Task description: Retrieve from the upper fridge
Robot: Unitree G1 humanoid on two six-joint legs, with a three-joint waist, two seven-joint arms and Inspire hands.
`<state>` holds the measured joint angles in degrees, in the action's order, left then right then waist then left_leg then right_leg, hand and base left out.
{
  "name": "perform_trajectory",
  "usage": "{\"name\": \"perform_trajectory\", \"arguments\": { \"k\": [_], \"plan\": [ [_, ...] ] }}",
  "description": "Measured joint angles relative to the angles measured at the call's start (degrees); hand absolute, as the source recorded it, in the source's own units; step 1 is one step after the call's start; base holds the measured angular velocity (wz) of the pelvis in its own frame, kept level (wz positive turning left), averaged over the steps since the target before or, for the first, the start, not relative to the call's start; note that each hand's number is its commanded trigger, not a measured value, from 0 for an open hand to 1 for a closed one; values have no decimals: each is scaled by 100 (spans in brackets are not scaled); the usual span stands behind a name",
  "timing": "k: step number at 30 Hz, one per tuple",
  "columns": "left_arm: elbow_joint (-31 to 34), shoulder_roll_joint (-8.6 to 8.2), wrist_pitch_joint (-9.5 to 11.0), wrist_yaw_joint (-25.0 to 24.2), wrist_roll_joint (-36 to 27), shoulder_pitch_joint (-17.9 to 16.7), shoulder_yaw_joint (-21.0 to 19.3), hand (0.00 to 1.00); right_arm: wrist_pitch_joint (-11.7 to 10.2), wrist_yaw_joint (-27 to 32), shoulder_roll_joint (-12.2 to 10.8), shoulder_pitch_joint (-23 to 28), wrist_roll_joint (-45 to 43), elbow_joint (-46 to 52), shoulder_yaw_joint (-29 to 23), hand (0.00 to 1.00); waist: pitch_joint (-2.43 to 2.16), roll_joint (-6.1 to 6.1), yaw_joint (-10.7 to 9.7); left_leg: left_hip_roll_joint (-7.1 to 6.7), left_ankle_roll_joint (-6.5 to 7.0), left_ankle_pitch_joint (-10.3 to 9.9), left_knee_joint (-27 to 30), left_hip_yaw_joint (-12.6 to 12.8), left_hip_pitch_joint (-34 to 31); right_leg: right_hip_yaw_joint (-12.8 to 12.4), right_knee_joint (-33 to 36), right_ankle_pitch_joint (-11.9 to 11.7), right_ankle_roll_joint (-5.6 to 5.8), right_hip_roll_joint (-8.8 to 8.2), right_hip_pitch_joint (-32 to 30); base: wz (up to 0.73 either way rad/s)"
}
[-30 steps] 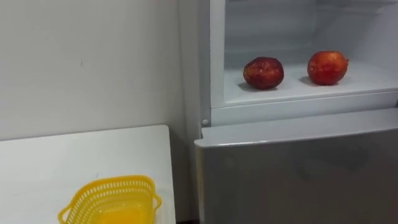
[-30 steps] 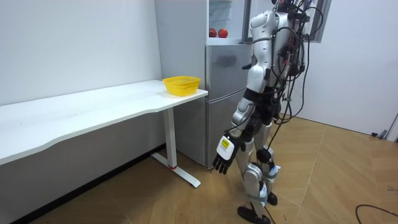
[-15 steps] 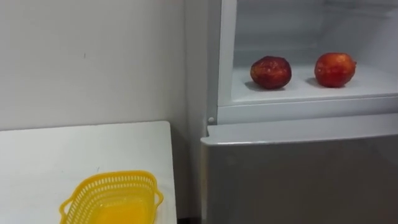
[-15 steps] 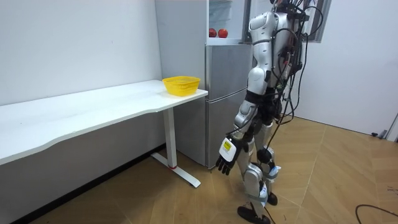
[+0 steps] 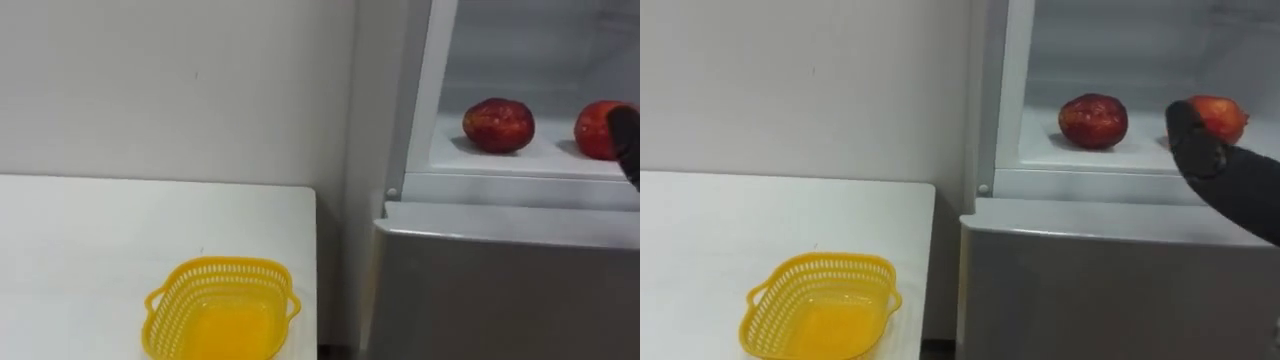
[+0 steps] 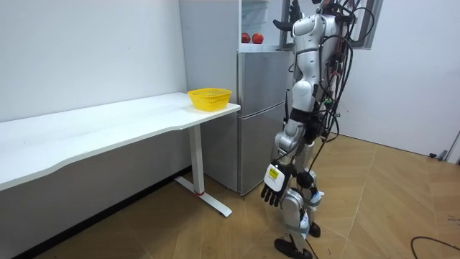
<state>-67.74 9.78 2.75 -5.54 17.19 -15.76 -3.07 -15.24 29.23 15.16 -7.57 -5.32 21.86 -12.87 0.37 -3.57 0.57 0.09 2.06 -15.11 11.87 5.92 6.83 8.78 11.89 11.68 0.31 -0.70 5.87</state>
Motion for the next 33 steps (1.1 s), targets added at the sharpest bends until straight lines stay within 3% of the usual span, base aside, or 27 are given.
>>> {"name": "perform_trajectory", "arguments": {
  "k": [5,10,16,22,33],
  "plan": [
    [124,30,-94,-153,131,60,-14,0,73,-172,95,-472,80,-403,51,0,-2,0,119,-23,0,2,30,-98,-21,26,-23,-1,-2,-12,12,5],
    [153,32,-166,-177,135,102,-11,0,291,-263,603,-1018,72,-997,171,0,-10,-52,294,-18,-12,11,32,-110,22,27,-28,-1,-2,-4,32,0],
    [208,49,-232,-247,136,84,-6,0,420,-513,617,-1123,82,-1110,326,0,30,-138,437,-1,-25,19,33,-154,60,98,-44,-2,-3,4,109,5],
    [396,160,-286,-418,150,46,-11,0,536,-715,705,-1422,557,-1678,327,0,-16,-212,459,-24,-29,21,65,-318,62,234,-142,-7,-12,-11,233,13],
    [727,218,-412,-400,381,-124,-18,0,773,-888,1059,-1793,580,-2498,500,0,2,-180,473,-39,-30,23,97,-378,40,247,-127,-10,-17,-23,229,2]
  ]
}}
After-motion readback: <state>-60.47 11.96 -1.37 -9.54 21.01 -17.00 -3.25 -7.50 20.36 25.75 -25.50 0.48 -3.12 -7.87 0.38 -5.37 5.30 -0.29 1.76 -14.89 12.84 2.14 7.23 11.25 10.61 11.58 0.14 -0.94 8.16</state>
